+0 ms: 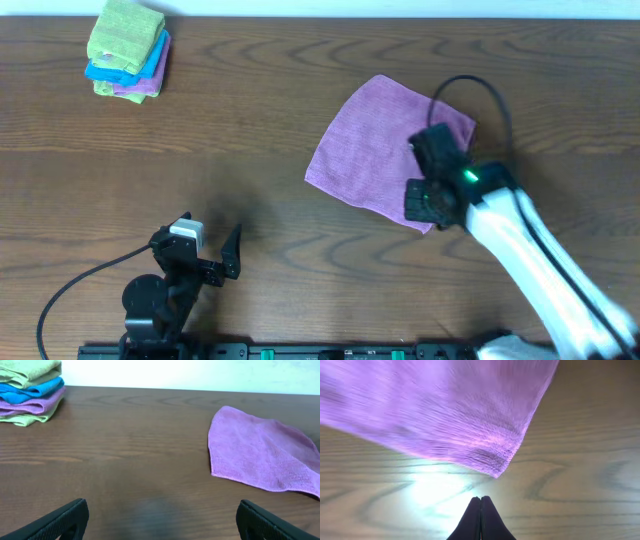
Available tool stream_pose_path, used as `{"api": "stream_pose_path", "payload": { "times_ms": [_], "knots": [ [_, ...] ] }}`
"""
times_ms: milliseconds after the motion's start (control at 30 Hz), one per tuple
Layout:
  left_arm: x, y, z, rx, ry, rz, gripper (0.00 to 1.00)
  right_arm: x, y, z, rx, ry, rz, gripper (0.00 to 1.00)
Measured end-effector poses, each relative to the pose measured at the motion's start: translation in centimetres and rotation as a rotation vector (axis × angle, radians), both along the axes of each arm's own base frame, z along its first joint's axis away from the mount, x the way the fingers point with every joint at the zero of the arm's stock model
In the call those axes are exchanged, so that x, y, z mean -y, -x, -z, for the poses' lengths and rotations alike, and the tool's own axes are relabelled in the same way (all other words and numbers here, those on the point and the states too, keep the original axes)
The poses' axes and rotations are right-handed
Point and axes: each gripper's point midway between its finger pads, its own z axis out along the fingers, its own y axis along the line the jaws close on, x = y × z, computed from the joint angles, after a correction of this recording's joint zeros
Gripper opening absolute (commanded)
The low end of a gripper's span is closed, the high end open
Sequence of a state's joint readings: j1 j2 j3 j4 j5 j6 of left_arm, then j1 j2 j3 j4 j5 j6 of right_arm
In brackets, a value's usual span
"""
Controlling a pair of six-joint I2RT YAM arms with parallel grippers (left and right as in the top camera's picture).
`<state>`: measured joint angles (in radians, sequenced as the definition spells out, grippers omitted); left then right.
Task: Fold the cloth
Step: 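Release the cloth and retract the right gripper toward rest, then reach the left gripper to the cloth's left edge and grasp it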
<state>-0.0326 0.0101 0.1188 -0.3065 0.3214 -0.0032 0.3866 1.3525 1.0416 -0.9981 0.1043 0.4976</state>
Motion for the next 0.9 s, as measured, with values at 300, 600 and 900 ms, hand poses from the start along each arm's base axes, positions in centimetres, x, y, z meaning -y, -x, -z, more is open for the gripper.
{"api": "stream_pose_path", "payload": {
  "times_ms": [300, 600, 900],
  "knots": [
    [-0.1, 0.0, 0.0, 0.000, -0.001, -0.004, 0.95, -3.4, 5.3, -12.0, 0.377, -0.326, -0.178, 0.99],
    [4.3, 1.9, -0.7, -0.091, 0.277, 0.208, 0.95, -5.6, 11.8, -17.5, 0.512, -0.603, -0.436, 0.99],
    [6.7, 2.8, -4.5, -0.086, 0.557, 0.346, 0.94, -7.5, 16.5, -18.0, 0.436, -0.745, -0.658, 0.99]
  ]
}}
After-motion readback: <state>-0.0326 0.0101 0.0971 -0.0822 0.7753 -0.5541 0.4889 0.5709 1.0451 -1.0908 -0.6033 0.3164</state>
